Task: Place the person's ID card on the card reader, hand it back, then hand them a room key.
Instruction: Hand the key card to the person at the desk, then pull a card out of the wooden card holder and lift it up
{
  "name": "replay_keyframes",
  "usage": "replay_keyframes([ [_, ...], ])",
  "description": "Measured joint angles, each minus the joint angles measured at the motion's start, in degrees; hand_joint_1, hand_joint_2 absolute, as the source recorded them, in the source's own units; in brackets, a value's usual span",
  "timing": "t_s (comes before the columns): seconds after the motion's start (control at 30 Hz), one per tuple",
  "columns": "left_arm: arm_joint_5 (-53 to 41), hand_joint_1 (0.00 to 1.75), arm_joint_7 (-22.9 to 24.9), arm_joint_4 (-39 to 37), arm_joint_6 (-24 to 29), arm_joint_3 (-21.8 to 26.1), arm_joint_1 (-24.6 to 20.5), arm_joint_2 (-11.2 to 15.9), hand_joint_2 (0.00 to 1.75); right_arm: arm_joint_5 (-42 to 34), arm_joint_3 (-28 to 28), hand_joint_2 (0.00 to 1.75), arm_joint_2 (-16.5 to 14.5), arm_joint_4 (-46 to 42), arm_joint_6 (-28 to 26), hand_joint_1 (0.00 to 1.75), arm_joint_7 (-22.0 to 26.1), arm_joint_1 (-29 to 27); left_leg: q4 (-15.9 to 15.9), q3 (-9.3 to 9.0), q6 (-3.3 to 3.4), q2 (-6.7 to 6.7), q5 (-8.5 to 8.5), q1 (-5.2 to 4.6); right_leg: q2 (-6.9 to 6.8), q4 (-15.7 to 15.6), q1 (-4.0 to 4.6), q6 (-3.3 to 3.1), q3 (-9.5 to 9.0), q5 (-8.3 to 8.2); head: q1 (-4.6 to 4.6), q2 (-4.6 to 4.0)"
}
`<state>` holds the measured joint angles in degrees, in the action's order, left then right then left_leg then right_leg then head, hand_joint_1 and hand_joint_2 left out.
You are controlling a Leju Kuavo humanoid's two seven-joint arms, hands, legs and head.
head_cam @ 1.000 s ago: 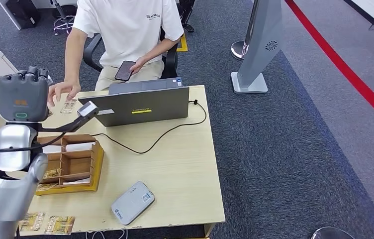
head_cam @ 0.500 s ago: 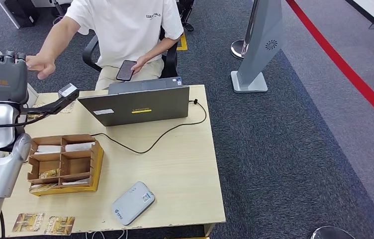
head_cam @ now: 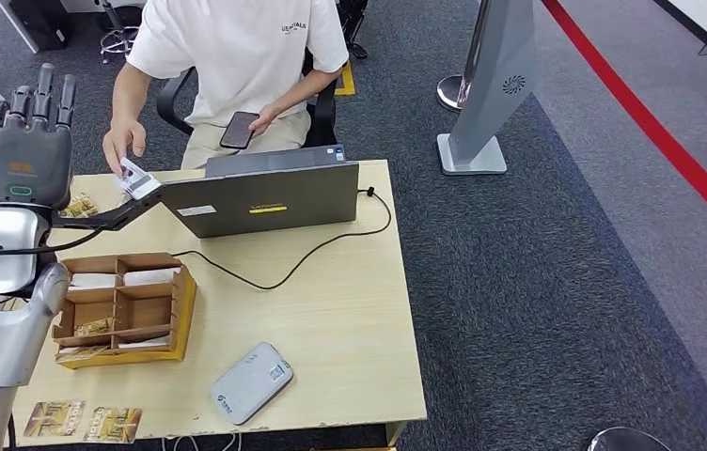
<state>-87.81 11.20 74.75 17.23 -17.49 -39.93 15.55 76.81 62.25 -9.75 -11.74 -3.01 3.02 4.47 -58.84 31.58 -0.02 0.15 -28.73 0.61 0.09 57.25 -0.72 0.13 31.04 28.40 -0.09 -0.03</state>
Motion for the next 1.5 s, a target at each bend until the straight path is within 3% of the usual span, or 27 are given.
replay_keyframes([
  [0.23, 0.05, 0.00, -2.20, 6.50, -0.57, 0.27, 3.98, -1.43, 1.75, -0.67, 0.01, 1.75, 0.00, 0.00, -0.14, 0.00, -0.30, -0.10, -0.01, 0.02, 0.01, 0.01, -0.01, -0.02, 0.01, -0.01, -0.02, 0.00, 0.03, 0.00, -0.02, 0.00],
  [0.43, 0.00, 0.00, -3.96, 25.01, -0.37, 0.14, 19.69, -4.78, 1.75, -2.67, 0.58, 1.75, -0.18, -0.01, -1.14, 0.00, -0.72, -0.43, 0.00, 0.07, 0.07, 0.28, -0.16, -0.05, 0.27, -0.04, -0.03, 0.02, 0.15, 0.02, 0.14, 0.00],
  [0.57, -0.01, 0.00, -3.55, 33.71, 3.52, -0.92, 29.89, -4.27, 1.75, -3.67, 1.48, 1.75, -0.40, -0.02, -1.58, 0.00, -0.29, -0.81, 0.00, 0.11, 0.09, 0.29, -0.22, -0.02, 0.28, -0.05, -0.03, 0.06, 0.23, 0.08, 0.06, 0.00],
  [0.7, -0.01, 0.00, -3.55, 38.55, 4.12, -1.56, 35.11, -3.63, 1.75, -3.79, 2.01, 1.75, -0.46, -0.02, -1.73, 0.00, -0.17, -0.83, 0.00, 0.14, 0.08, 0.20, -0.19, 0.00, 0.20, -0.05, -0.02, 0.07, 0.23, 0.08, 0.02, 0.01],
  [0.83, -0.01, 0.00, -4.39, 40.95, 5.32, -2.04, 38.65, -3.44, 1.75, -4.11, 2.23, 1.75, -0.46, -0.02, -1.97, 0.00, -0.13, -0.83, 0.01, 0.10, 0.05, 0.22, -0.16, 0.00, 0.20, -0.02, -0.02, 0.07, 0.17, 0.06, -0.01, 0.00],
  [1.03, -0.01, 0.00, -6.41, 41.70, 9.53, -2.05, 47.33, -4.10, 1.75, -4.66, 3.06, 1.75, -0.46, -0.04, -2.56, 0.00, -0.22, -0.87, 0.00, 0.13, 0.06, 0.19, -0.17, -0.03, 0.16, -0.03, -0.02, 0.07, 0.18, 0.07, -0.03, 0.00],
  [1.3, 0.19, 0.00, -4.75, 40.44, 11.59, -1.12, 53.72, -8.24, 1.75, -4.24, 3.45, 1.75, -0.46, -0.09, -2.58, 0.00, -0.85, -0.87, 0.00, 0.15, 0.09, 0.16, -0.19, -0.03, 0.12, -0.05, -0.03, 0.08, 0.18, 0.07, -0.04, 0.01],
  [1.5, 2.46, 0.00, -5.92, 36.92, 13.06, 5.60, 55.02, -12.72, 1.75, -3.32, 3.47, 1.75, -0.46, -0.09, -2.63, 0.00, -1.03, -0.86, -0.01, 0.12, 0.10, 0.15, -0.18, -0.02, 0.11, -0.04, -0.02, 0.08, 0.15, 0.06, -0.04, 0.01],
])
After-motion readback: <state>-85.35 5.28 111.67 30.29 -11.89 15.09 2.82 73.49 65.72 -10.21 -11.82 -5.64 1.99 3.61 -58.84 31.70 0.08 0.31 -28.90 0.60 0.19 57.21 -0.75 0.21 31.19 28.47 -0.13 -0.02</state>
